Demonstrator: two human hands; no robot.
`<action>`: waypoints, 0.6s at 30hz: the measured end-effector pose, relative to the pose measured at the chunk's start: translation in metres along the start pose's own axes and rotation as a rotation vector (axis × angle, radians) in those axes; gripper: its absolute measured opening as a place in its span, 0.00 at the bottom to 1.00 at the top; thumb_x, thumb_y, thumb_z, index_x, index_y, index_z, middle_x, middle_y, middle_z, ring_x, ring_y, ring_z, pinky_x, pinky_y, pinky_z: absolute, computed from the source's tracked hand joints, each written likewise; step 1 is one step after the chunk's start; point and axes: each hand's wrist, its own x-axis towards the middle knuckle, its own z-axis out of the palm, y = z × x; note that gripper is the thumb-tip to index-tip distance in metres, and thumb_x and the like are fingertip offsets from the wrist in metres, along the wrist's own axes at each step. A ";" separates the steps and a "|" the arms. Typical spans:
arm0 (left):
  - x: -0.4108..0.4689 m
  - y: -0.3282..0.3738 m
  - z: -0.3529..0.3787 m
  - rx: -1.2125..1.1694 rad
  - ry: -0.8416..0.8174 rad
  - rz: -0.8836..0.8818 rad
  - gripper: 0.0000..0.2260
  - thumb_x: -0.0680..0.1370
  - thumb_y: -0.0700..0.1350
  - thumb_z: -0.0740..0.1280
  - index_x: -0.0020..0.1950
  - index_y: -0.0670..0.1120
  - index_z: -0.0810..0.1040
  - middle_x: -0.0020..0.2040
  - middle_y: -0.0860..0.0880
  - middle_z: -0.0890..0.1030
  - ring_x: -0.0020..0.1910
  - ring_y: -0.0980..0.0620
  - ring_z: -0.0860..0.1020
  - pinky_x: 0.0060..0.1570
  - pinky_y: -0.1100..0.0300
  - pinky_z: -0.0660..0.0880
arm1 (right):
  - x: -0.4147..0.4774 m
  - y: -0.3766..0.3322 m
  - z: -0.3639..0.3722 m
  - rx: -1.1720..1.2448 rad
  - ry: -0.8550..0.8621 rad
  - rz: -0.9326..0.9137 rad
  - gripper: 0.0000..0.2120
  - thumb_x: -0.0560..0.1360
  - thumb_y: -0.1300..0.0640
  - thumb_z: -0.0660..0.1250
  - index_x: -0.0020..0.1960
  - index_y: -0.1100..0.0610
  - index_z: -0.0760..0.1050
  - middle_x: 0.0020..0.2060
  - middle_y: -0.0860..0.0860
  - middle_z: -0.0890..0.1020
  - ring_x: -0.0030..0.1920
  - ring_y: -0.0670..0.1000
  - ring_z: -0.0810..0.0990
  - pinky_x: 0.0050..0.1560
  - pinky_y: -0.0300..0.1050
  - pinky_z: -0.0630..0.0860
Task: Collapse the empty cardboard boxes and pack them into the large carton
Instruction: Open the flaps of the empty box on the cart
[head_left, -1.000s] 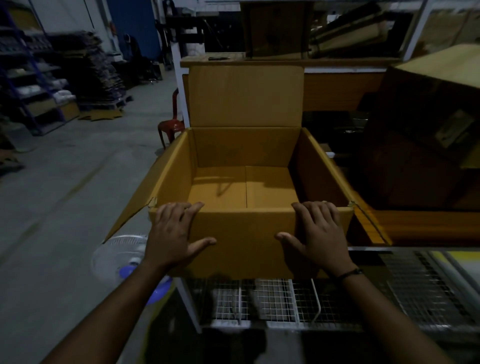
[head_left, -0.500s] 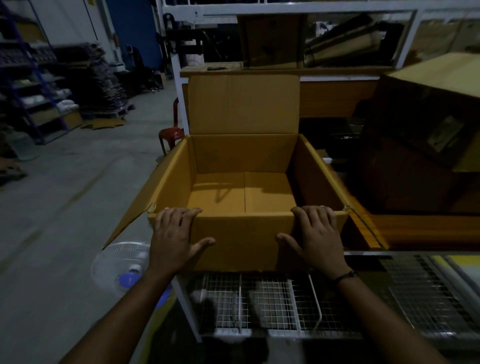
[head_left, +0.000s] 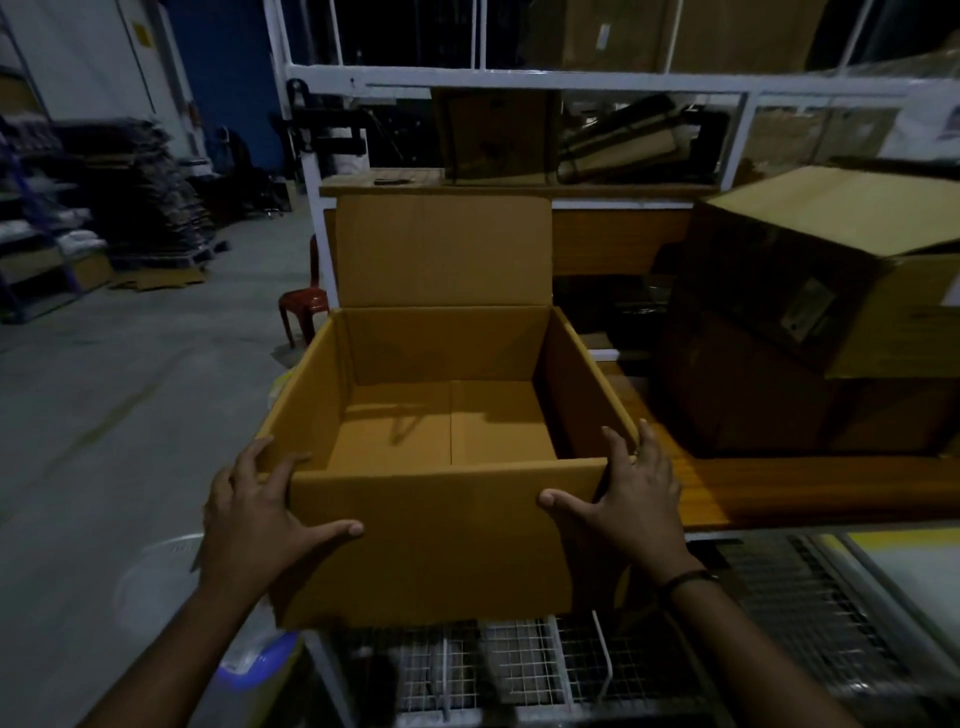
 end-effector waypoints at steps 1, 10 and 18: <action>0.000 0.000 0.001 0.004 0.014 0.000 0.56 0.51 0.87 0.60 0.71 0.56 0.74 0.77 0.46 0.61 0.71 0.31 0.66 0.62 0.27 0.71 | 0.000 -0.001 0.000 0.002 0.006 0.001 0.63 0.56 0.12 0.57 0.81 0.46 0.52 0.81 0.54 0.46 0.79 0.63 0.52 0.74 0.66 0.60; -0.009 0.013 -0.003 0.132 0.045 0.008 0.56 0.55 0.89 0.55 0.74 0.56 0.72 0.80 0.43 0.61 0.78 0.34 0.59 0.72 0.27 0.55 | -0.006 -0.002 0.002 -0.032 0.024 -0.019 0.62 0.57 0.10 0.51 0.81 0.47 0.53 0.82 0.54 0.44 0.80 0.62 0.49 0.76 0.67 0.57; -0.006 0.104 0.011 0.096 -0.019 0.360 0.47 0.62 0.87 0.56 0.68 0.58 0.79 0.77 0.45 0.70 0.80 0.36 0.57 0.75 0.27 0.44 | -0.024 -0.013 0.000 -0.039 0.036 -0.070 0.49 0.69 0.18 0.54 0.81 0.44 0.52 0.82 0.52 0.42 0.81 0.58 0.36 0.78 0.63 0.41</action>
